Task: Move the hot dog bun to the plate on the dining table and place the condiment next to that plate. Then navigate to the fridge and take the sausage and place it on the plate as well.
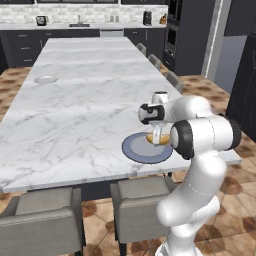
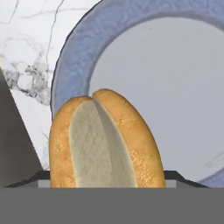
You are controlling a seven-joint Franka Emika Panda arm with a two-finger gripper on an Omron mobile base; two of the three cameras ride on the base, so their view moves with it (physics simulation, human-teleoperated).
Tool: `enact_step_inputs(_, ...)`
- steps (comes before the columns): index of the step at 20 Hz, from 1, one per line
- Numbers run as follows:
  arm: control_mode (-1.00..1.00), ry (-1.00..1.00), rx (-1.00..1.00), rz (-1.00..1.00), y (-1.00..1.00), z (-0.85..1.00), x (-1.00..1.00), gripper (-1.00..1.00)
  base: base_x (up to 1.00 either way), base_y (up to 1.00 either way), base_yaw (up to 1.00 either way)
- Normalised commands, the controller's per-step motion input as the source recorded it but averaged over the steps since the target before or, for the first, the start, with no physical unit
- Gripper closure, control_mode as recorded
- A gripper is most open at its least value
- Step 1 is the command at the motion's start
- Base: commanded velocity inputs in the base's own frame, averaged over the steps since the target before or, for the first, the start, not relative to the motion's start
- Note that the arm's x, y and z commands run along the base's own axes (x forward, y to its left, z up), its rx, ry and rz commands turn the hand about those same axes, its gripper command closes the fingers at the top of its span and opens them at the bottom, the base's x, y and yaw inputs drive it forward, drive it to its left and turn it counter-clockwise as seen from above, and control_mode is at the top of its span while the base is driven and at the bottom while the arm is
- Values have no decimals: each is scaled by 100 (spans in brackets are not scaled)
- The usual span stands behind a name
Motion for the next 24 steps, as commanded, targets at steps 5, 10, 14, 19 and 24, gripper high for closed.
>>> enact_step_inputs(5,-100,1,-2,3,13,-45,31,100,0,0,0)
enact_step_inputs(10,-100,5,-1,0,17,-38,31,100,0,0,0)
enact_step_inputs(14,-100,10,-2,0,15,-32,32,100,0,0,0)
enact_step_inputs(19,-100,9,-1,0,5,-20,12,-100,0,0,0)
enact_step_inputs(24,-100,3,0,0,1,7,-8,-100,0,0,0)
